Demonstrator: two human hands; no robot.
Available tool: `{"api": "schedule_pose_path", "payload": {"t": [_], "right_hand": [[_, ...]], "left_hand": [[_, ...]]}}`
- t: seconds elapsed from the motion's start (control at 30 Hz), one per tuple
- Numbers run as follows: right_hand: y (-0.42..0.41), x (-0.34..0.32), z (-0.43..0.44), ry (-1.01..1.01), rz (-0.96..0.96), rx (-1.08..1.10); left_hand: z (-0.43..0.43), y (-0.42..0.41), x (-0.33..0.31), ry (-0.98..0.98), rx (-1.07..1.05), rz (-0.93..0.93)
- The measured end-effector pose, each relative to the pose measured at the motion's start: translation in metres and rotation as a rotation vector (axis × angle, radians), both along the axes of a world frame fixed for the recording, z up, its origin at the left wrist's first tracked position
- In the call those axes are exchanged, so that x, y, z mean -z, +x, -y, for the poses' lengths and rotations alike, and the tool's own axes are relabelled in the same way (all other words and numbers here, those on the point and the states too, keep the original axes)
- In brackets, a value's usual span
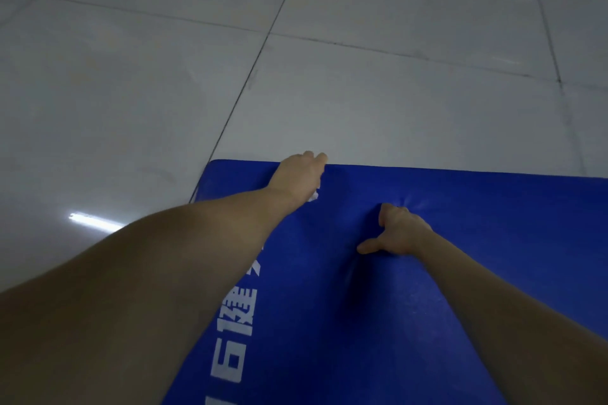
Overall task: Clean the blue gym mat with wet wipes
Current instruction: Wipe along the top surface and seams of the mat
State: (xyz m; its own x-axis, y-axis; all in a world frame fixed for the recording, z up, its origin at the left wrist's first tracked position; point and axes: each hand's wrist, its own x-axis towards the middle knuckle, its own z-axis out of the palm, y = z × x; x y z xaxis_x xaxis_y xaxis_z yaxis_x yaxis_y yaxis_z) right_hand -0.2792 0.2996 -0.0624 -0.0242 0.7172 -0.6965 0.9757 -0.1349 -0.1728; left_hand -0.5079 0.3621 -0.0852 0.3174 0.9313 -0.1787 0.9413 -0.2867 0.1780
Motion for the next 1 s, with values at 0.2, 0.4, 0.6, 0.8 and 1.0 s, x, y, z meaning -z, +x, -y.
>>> {"api": "schedule_pose_path", "payload": {"t": [0.2,0.4,0.6,0.8,1.0], "right_hand": [[-0.001,-0.004,0.001,-0.007,-0.009,0.022],[-0.002,-0.002,0.003,0.006,0.005,0.011],[0.0,-0.001,0.003,0.038,-0.006,0.007],[0.0,0.001,0.005,0.033,0.002,-0.005],[0.002,-0.001,0.004,0.023,-0.009,-0.005]], "left_hand": [[0.01,-0.088,-0.012,-0.081,-0.334,0.001],[0.029,-0.059,-0.011,-0.062,-0.552,0.284],[0.045,0.039,0.002,-0.04,-0.23,0.205],[0.057,0.052,0.016,-0.005,0.125,-0.083],[0.048,-0.051,0.006,0.022,-0.133,-0.181]]}}
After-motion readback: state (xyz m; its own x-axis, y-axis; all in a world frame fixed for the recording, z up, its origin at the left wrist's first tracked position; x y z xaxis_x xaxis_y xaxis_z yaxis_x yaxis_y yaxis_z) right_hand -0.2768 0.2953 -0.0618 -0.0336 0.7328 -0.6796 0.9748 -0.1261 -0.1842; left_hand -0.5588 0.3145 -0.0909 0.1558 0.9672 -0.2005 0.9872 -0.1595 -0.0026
